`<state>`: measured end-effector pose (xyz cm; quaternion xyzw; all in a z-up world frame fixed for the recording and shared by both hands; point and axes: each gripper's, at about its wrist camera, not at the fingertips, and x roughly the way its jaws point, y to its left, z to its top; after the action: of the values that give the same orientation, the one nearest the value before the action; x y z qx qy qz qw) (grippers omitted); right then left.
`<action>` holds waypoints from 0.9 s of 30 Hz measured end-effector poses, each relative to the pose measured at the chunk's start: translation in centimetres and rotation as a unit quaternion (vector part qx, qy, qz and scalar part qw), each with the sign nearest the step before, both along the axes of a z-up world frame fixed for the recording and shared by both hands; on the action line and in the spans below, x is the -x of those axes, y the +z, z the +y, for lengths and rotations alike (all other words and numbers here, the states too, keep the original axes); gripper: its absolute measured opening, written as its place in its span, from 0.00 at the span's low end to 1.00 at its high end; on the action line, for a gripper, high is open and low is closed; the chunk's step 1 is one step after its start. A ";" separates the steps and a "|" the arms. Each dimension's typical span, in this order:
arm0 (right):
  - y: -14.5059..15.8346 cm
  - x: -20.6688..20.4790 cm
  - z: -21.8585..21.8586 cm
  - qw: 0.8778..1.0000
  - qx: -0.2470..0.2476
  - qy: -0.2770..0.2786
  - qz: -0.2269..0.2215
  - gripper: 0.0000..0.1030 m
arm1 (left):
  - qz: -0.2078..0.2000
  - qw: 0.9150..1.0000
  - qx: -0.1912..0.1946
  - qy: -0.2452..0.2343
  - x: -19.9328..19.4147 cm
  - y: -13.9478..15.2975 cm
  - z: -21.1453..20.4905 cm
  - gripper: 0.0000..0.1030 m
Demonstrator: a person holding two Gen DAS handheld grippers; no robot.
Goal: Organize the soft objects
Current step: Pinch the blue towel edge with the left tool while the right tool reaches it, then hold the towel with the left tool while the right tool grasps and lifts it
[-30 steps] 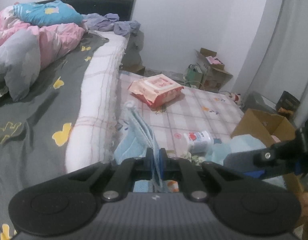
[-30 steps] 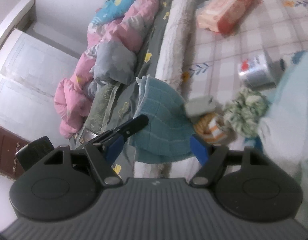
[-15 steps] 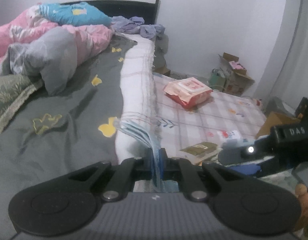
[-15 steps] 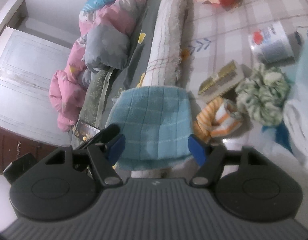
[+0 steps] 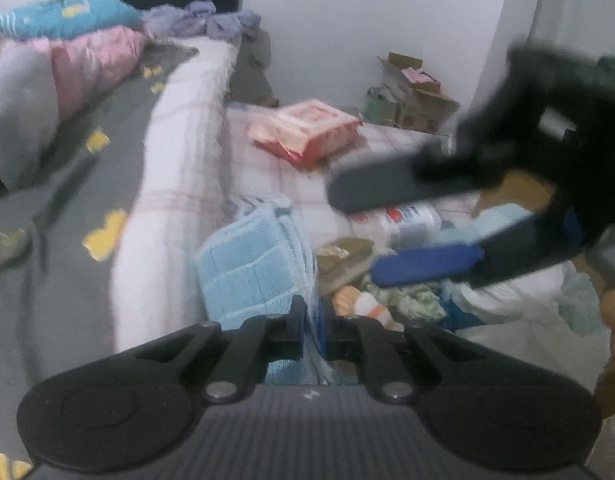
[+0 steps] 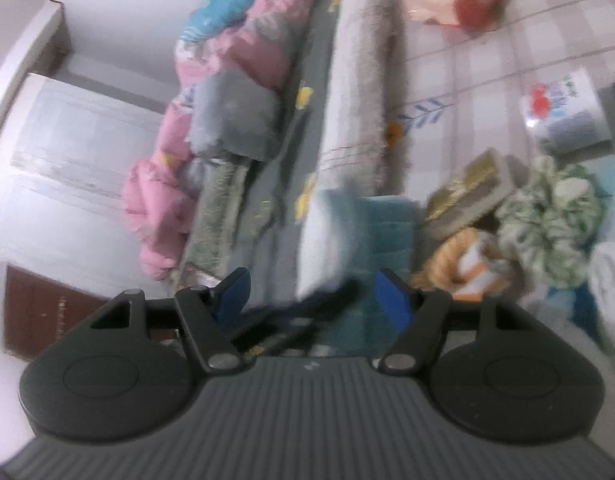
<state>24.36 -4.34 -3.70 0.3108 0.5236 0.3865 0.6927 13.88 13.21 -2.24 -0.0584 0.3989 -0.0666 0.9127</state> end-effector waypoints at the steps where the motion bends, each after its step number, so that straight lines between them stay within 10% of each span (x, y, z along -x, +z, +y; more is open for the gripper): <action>1: 0.2 0.0 0.3 1.000 -0.003 0.003 -0.003 0.67 | 0.005 1.000 0.007 -0.001 -0.1 -0.3 0.0 0.08; 15: -5.6 -2.6 3.4 0.997 0.039 0.020 0.063 0.61 | 0.009 0.999 0.027 -0.017 2.3 0.1 1.8 0.48; 27: -6.2 -2.8 2.8 0.997 0.041 0.021 0.068 0.57 | 0.057 0.997 0.048 0.035 -0.2 -1.5 4.5 0.47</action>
<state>27.19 -1.57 -9.93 0.2968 0.5911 0.3573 0.6594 14.06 17.75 -3.75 -0.1195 0.4446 -0.0503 0.8863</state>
